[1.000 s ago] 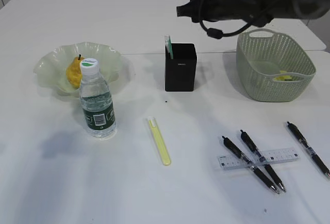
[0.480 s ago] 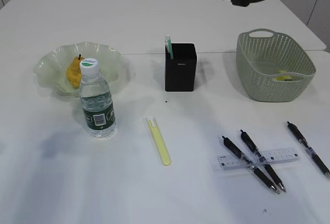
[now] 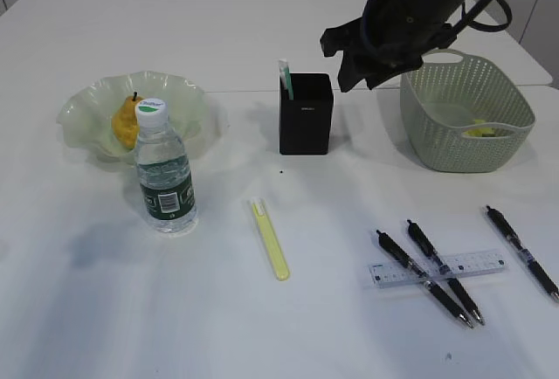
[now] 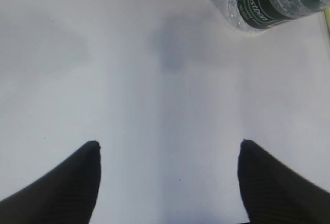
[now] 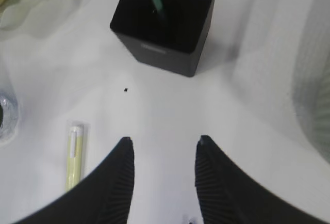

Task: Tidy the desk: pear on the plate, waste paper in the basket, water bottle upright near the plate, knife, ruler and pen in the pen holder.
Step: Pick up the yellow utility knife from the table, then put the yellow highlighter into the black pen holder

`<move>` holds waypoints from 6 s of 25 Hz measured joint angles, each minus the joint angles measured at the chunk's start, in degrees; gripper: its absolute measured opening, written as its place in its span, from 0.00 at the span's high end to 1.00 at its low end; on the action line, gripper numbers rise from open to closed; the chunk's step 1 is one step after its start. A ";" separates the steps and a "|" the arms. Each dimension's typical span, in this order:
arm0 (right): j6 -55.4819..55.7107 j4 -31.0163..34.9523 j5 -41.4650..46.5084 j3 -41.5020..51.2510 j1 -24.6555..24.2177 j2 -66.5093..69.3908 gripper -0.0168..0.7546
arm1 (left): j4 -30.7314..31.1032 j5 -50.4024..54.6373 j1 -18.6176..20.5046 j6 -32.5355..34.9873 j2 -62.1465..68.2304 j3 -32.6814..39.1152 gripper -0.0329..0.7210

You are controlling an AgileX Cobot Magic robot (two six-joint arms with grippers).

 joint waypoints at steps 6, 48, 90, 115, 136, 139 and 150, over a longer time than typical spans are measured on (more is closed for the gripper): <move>0.20 0.98 5.96 -2.66 3.69 0.00 0.59 | 0.00 0.00 0.00 0.00 0.00 0.00 0.17; 19.43 -4.17 19.88 -26.55 14.85 27.20 0.59 | 0.00 -1.35 0.00 0.00 0.00 0.00 0.17; 18.99 -4.87 19.56 -26.67 15.59 32.31 0.73 | 0.00 -1.80 0.00 0.00 0.00 0.00 0.17; 15.34 -4.97 19.56 -26.67 15.59 27.75 0.83 | 0.00 -1.80 0.00 0.00 0.00 0.00 0.17; 13.31 -9.34 20.63 -26.67 5.22 8.63 0.84 | 2.05 1.03 0.00 0.00 0.00 0.00 0.17; 12.62 -9.32 20.78 -26.67 3.60 6.72 0.84 | 2.05 1.55 0.00 0.00 0.00 0.00 0.17; 8.87 -9.61 15.59 -26.67 2.67 5.92 0.84 | 2.05 2.57 0.00 0.00 0.00 0.00 0.17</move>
